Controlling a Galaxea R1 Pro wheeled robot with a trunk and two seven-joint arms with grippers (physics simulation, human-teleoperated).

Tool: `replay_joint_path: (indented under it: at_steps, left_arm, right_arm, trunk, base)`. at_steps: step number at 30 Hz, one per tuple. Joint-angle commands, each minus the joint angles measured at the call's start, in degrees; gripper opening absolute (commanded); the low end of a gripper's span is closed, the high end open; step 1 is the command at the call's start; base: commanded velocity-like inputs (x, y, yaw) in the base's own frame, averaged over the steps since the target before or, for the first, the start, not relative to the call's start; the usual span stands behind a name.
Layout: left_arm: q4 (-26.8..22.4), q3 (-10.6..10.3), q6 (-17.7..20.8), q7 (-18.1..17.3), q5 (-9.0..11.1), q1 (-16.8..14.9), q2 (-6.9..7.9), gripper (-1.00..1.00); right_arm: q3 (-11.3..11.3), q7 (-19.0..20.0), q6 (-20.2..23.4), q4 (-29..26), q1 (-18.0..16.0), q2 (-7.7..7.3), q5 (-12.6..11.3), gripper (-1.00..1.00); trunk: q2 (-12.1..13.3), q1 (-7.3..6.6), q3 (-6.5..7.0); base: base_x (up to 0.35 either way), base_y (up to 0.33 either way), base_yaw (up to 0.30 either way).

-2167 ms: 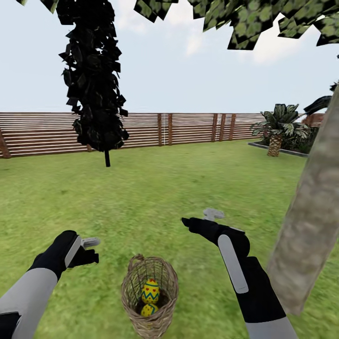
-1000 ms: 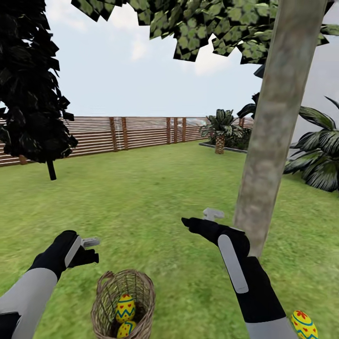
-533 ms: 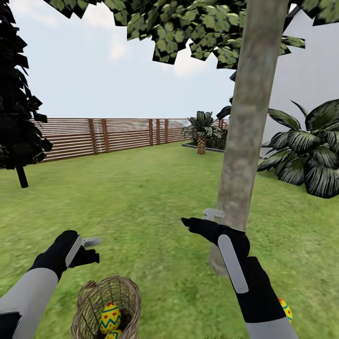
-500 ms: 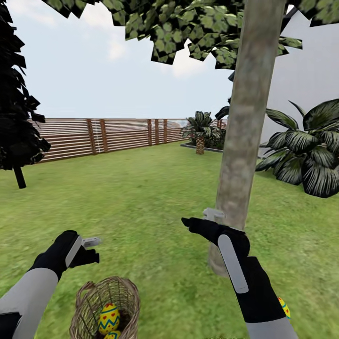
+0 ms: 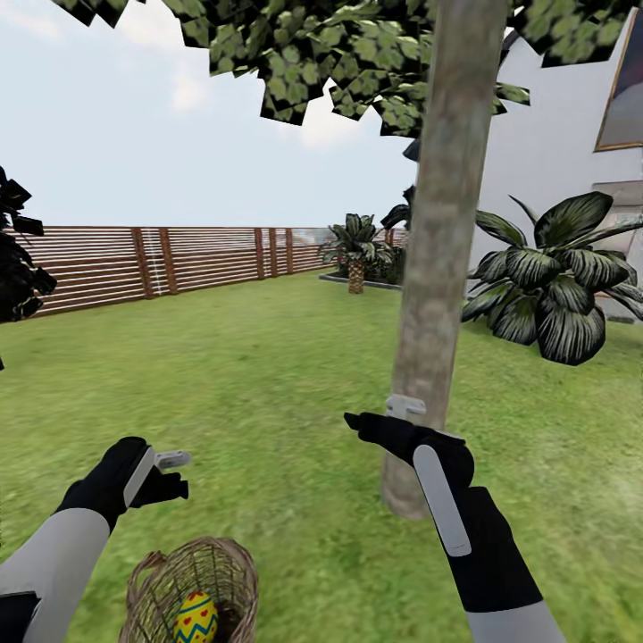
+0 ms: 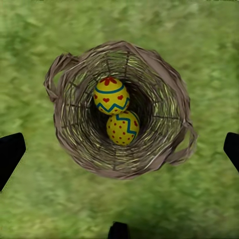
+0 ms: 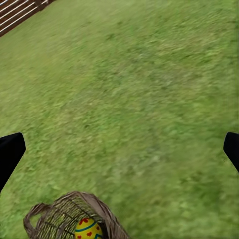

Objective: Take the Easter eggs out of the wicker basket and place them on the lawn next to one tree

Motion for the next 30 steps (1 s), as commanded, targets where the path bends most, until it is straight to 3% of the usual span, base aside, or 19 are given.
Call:
replay_joint_path:
  at_steps: [1, 19, 30]
  left_arm:
    - [-0.1, 0.1, 0.2, 0.1, 0.4, 0.0, 0.03, 1.0]
    - [-0.1, 0.1, 0.1, 0.1, 0.4, 0.0, -0.02, 1.0]
    - [-0.1, 0.1, 0.1, 0.2, 0.5, 0.0, 0.1, 1.0]
  right_arm:
    - [0.0, -0.6, 0.2, -0.1, -0.1, 0.02, -0.6, 1.0]
    - [0.0, -0.6, 0.2, -0.1, -0.1, 0.02, -0.6, 1.0]
    - [0.0, -0.6, 0.2, -0.1, -0.1, 0.02, -0.6, 1.0]
  trunk:
    - [0.0, 0.0, -0.07]
    - [0.0, 0.0, 0.67]
    - [0.0, 0.0, 0.75]
  base:
    - [0.0, 0.252, -0.028]
    - [0.088, 0.068, -0.154]
    - [0.037, 0.13, -0.033]
